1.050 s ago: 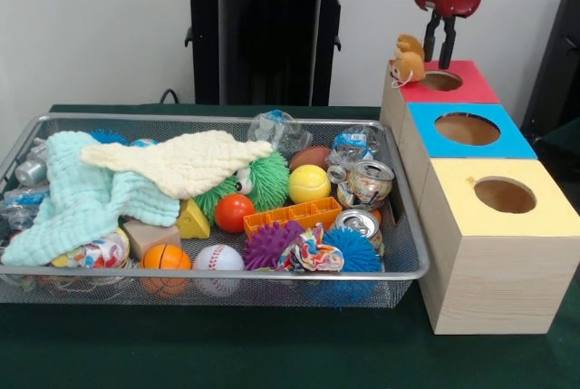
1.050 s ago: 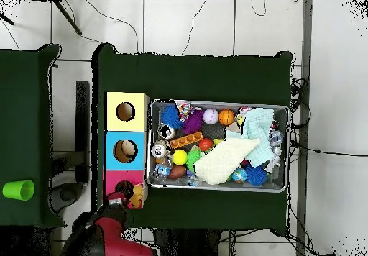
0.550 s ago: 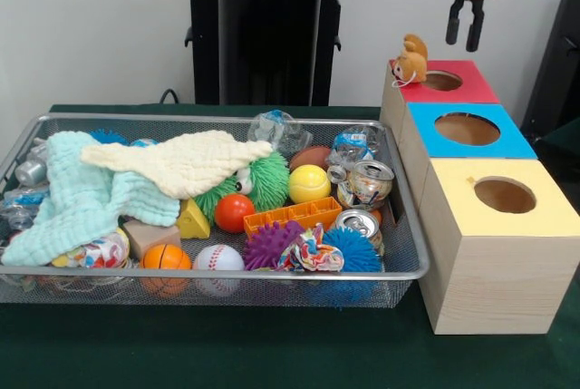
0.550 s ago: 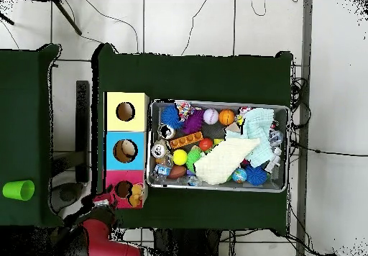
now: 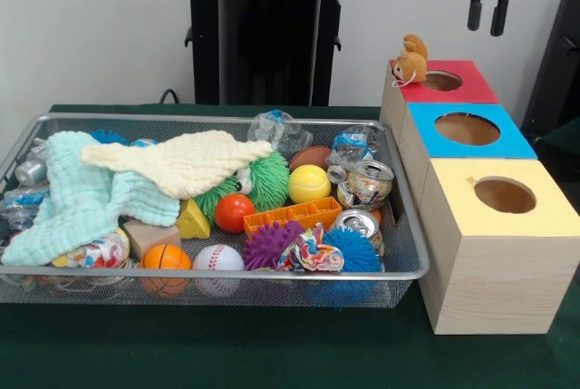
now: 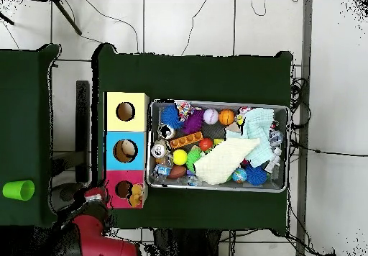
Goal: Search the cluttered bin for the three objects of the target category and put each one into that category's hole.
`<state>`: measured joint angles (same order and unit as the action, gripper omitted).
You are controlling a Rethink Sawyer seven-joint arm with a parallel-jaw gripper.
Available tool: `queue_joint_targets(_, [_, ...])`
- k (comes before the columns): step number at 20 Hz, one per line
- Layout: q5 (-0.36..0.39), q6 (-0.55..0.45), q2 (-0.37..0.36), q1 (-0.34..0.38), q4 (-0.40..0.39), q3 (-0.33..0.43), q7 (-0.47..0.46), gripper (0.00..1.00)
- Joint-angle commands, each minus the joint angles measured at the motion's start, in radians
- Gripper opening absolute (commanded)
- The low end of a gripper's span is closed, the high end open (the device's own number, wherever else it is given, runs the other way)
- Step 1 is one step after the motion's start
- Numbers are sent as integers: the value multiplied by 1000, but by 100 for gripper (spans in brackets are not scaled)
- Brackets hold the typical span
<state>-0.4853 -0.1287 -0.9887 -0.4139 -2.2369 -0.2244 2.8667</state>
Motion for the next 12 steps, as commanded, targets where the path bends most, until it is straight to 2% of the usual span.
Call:
queue_joint_targets(1, [-18,12,-85,149,-56,125,85,100])
queue_joint_targets(4, [-2,-80,-130,129,-30,64,70,100])
queue_joint_targets(8, [2,-101,-160,135,-35,65,77,100])
queue_joint_targets(10, [3,-108,-156,131,-26,58,85,100])
queue_joint_targets(12, [9,-131,-129,93,15,23,108,100])
